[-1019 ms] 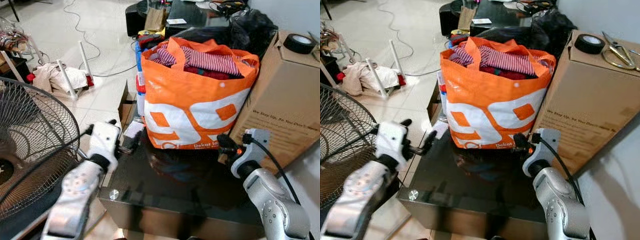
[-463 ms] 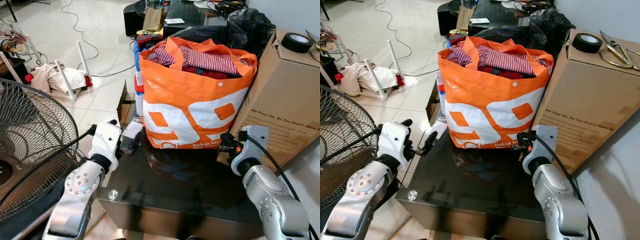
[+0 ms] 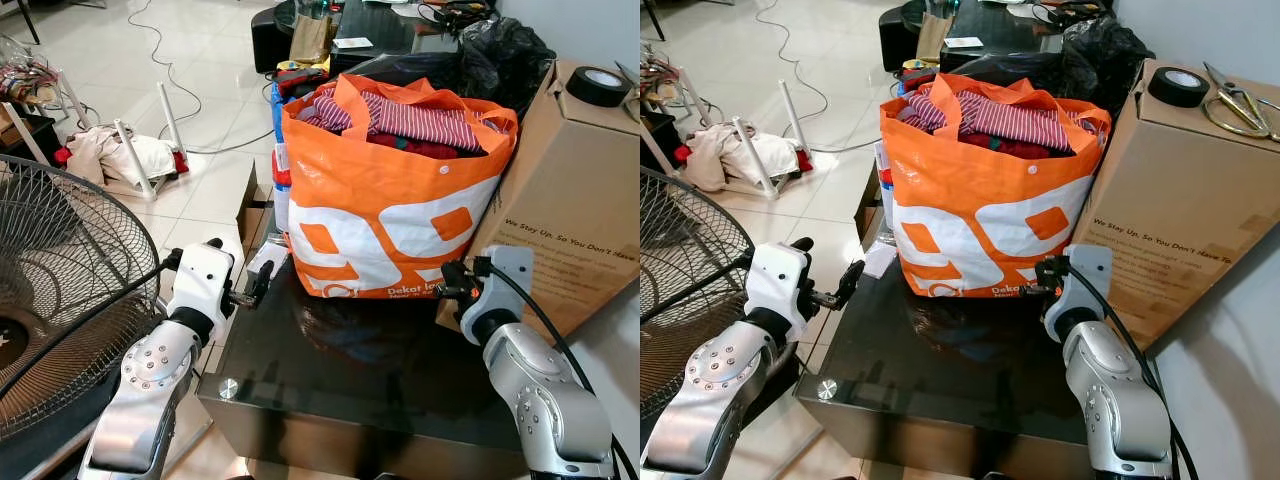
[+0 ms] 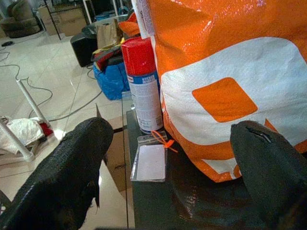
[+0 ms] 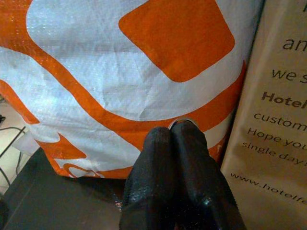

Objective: Hang keys on a hook

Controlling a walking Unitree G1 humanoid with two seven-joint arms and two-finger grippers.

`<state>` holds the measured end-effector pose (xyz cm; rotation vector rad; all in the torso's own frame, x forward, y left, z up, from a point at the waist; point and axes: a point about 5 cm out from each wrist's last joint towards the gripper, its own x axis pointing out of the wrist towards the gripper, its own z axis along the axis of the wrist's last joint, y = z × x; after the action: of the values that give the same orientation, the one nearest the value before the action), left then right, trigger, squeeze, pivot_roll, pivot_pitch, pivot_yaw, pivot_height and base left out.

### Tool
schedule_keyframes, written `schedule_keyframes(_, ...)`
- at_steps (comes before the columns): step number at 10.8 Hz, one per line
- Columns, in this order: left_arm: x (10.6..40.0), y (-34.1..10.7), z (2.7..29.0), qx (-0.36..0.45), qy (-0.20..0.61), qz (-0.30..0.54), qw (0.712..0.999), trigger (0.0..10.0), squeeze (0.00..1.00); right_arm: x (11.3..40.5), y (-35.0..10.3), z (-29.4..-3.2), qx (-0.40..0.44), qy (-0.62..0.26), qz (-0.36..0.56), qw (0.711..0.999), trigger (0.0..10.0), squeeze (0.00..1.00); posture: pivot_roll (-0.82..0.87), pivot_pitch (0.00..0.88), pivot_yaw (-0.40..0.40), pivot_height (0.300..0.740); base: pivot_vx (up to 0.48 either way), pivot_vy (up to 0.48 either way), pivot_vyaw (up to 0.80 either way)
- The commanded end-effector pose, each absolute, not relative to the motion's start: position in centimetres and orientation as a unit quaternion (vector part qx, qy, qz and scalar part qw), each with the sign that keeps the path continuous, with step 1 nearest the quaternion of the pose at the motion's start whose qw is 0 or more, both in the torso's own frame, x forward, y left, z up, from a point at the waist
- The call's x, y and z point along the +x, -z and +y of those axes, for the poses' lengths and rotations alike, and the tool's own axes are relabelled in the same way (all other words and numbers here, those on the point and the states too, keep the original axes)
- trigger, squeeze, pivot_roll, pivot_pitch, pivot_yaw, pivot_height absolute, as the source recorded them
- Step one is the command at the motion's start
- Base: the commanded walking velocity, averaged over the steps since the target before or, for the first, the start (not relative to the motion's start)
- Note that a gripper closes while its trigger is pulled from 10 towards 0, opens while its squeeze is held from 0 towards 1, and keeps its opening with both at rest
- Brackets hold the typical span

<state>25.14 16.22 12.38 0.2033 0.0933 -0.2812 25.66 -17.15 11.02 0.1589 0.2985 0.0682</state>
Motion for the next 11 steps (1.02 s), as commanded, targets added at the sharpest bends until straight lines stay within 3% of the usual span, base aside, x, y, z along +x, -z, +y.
schedule_keyframes(1,25.24,-12.47,16.45,0.101,0.133,0.045,0.985,10.0,0.12,25.89,-11.31,-17.06,0.079,-0.037,0.145,0.986,10.0,0.00,0.06,0.000,-0.041,0.740,0.000,0.000,0.00)
schedule_keyframes(4,24.98,-12.14,16.45,0.097,0.124,0.047,0.986,10.0,0.12,26.10,-11.24,-17.26,0.074,-0.042,0.148,0.985,10.0,0.00,0.06,0.000,-0.047,0.740,0.000,0.000,0.00)
schedule_keyframes(11,25.54,-12.29,16.32,0.096,0.129,0.045,0.986,10.0,0.12,25.96,-11.24,-17.40,0.072,-0.035,0.149,0.986,10.0,0.00,0.04,0.000,-0.036,0.740,-0.259,0.000,0.00)
